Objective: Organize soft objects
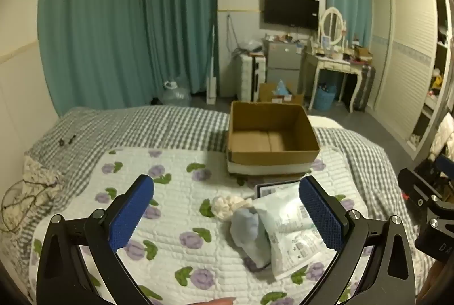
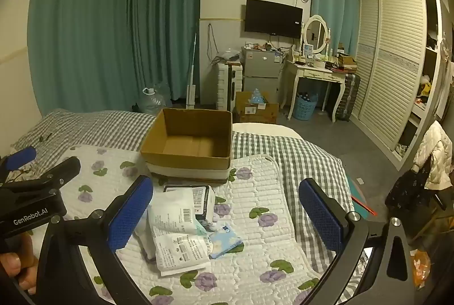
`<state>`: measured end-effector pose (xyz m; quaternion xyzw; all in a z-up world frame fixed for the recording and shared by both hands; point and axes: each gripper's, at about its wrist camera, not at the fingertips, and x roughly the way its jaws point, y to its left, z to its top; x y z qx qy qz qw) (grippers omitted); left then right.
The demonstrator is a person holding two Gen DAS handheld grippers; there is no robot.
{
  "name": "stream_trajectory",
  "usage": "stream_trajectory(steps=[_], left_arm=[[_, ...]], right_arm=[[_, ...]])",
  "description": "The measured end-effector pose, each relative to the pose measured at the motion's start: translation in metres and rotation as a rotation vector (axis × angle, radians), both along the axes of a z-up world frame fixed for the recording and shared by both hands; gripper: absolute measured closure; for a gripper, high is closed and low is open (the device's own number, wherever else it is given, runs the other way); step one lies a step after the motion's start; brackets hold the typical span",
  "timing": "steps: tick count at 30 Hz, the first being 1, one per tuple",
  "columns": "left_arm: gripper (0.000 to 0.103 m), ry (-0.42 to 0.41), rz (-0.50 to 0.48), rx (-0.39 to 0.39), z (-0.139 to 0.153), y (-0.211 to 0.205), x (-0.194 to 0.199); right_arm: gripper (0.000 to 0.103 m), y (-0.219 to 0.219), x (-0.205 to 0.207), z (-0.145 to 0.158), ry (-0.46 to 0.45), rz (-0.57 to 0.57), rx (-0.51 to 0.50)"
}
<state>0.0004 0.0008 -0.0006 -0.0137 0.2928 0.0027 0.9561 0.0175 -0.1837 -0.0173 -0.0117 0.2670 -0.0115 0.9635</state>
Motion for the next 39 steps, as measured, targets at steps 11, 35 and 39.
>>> stream_trajectory(steps=[11, 35, 39], left_arm=[[0.000, -0.005, 0.006, 0.036, -0.001, 0.004, 0.001], [0.000, -0.021, 0.009, 0.044, 0.002, 0.000, -0.005], [0.000, -0.021, 0.010, 0.046, 0.001, -0.001, -0.006]], right_arm=[[0.000, 0.009, 0.000, 0.004, -0.010, -0.001, -0.016], [0.000, 0.008, -0.003, 0.007, -0.014, 0.002, -0.007], [0.000, 0.007, -0.003, 0.006, -0.014, 0.002, -0.006]])
